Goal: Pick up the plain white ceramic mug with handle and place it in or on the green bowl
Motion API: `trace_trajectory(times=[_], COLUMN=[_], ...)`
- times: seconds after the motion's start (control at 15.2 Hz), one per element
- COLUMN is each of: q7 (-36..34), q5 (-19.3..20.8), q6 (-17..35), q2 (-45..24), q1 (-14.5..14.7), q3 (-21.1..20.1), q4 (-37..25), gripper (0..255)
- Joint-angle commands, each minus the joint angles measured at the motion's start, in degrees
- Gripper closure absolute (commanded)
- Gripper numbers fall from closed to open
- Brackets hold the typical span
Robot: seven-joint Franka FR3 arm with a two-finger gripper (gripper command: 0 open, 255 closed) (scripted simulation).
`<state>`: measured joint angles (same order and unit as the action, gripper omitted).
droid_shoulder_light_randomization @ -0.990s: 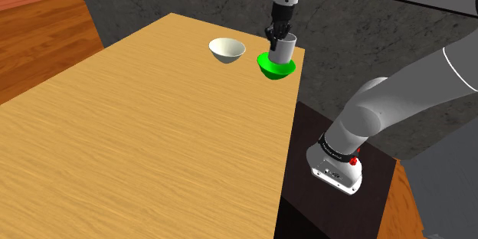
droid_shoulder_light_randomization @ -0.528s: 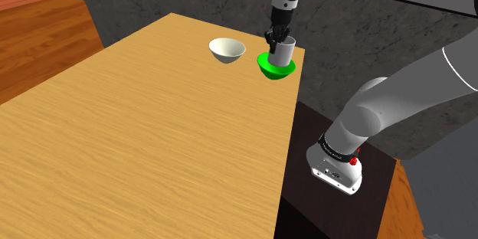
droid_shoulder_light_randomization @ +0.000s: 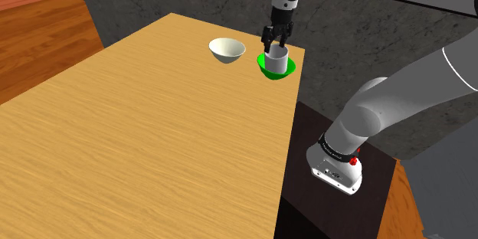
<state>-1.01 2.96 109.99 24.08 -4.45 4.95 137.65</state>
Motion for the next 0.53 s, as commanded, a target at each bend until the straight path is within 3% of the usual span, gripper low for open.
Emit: trace_trajectory(times=[0.0, 0.2, 0.46], q7=[0.01, 0.04, 0.04], q5=[-0.05, -0.19, -0.19], q6=[-1.99, -7.44, -7.44], q2=[0.30, 0.67, 0.67], q1=[0.03, 0.11, 0.11], q3=[-0.07, -0.26, -0.26], q4=[-1.70, -6.77, -6.77], gripper=[0, 0, 0])
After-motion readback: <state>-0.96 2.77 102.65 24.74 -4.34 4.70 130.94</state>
